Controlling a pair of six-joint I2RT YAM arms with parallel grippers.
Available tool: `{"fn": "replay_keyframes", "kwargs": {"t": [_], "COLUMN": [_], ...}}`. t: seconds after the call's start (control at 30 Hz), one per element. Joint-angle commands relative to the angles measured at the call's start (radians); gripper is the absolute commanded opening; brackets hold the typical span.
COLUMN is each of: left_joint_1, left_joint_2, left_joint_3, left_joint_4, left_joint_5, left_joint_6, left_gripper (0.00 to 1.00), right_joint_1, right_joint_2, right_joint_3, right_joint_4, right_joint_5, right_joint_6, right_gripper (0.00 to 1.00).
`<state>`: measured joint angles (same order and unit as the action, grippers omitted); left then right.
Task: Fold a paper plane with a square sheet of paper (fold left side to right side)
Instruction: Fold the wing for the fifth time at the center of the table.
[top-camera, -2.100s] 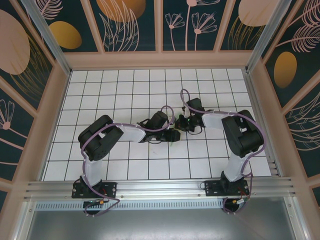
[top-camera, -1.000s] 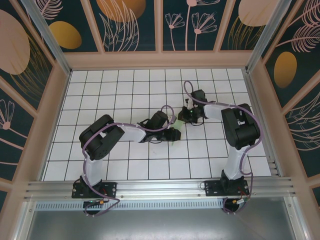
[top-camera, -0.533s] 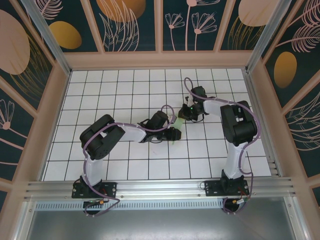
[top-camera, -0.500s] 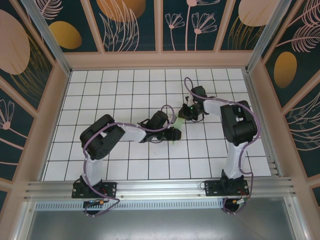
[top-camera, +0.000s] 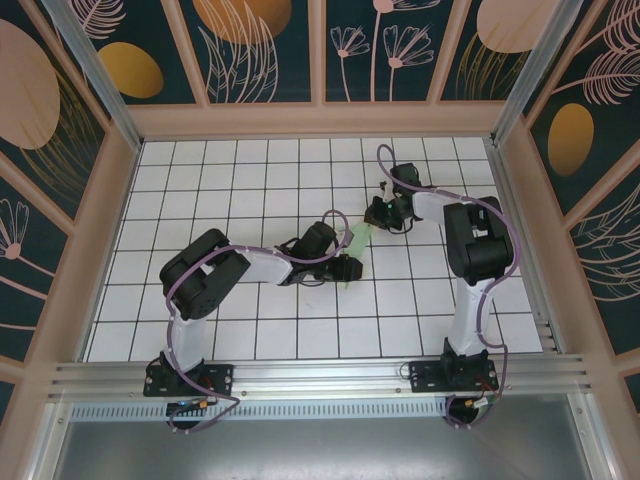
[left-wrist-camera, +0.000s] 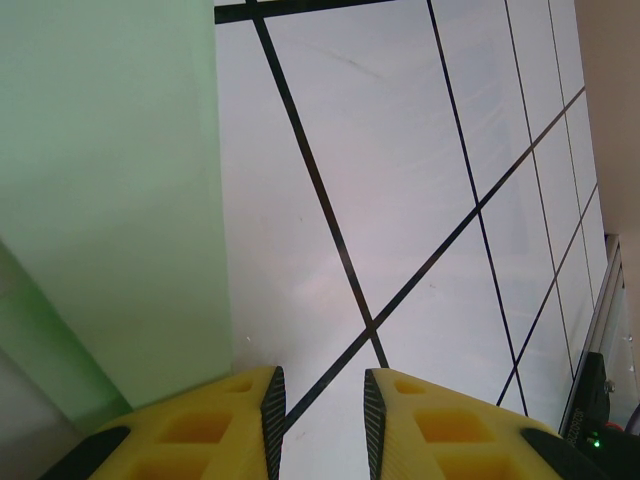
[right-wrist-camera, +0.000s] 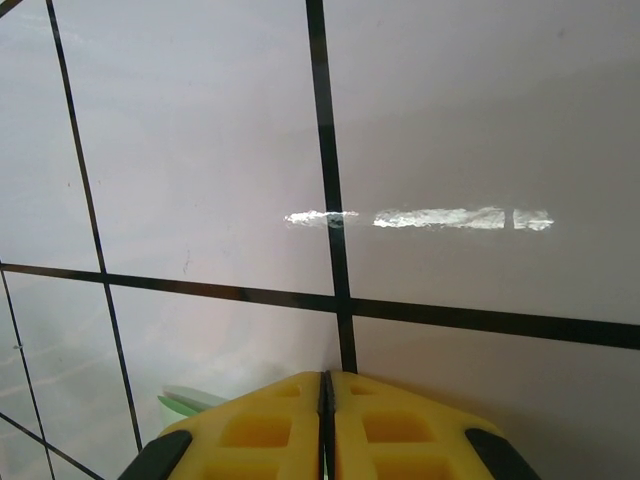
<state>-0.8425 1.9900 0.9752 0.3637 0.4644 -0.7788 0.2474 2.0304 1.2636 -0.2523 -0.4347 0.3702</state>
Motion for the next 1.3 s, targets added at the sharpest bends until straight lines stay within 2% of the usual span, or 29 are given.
{"fn": "replay_keyframes", "kwargs": {"t": [0.0, 0.13, 0.3, 0.43, 0.57, 0.77, 1.1, 1.27], "left_joint_1": [-0.009, -0.009, -0.009, -0.009, -0.009, -0.008, -0.01, -0.019], "left_joint_2": [0.064, 0.059, 0.052, 0.049, 0.045, 0.045, 0.008, -0.019], "left_joint_3": [-0.041, -0.045, -0.046, -0.048, -0.052, -0.052, -0.071, -0.101], "left_joint_4": [-0.167, -0.164, -0.156, -0.153, -0.152, -0.149, -0.157, -0.193], "left_joint_5": [0.017, 0.017, 0.016, 0.014, 0.013, 0.016, 0.05, 0.074], "left_joint_6": [-0.008, -0.008, -0.008, -0.008, -0.009, -0.008, 0.005, 0.034], "left_gripper": [0.31, 0.31, 0.31, 0.31, 0.31, 0.31, 0.31, 0.31], "right_joint_1": [-0.058, -0.058, -0.032, 0.009, 0.059, 0.091, 0.095, 0.092], "right_joint_2": [0.011, -0.094, -0.219, -0.227, -0.197, -0.157, -0.049, -0.03], "right_joint_3": [0.041, -0.006, -0.134, -0.211, -0.231, -0.237, -0.208, -0.199], "right_joint_4": [0.07, 0.068, 0.112, 0.187, 0.237, 0.254, 0.152, 0.13], "right_joint_5": [0.16, 0.147, 0.034, -0.059, -0.1, -0.091, 0.04, 0.067], "right_joint_6": [-0.035, -0.044, -0.007, 0.058, 0.097, 0.105, 0.067, 0.06], "right_gripper": [0.12, 0.13, 0.13, 0.13, 0.13, 0.13, 0.12, 0.12]}}
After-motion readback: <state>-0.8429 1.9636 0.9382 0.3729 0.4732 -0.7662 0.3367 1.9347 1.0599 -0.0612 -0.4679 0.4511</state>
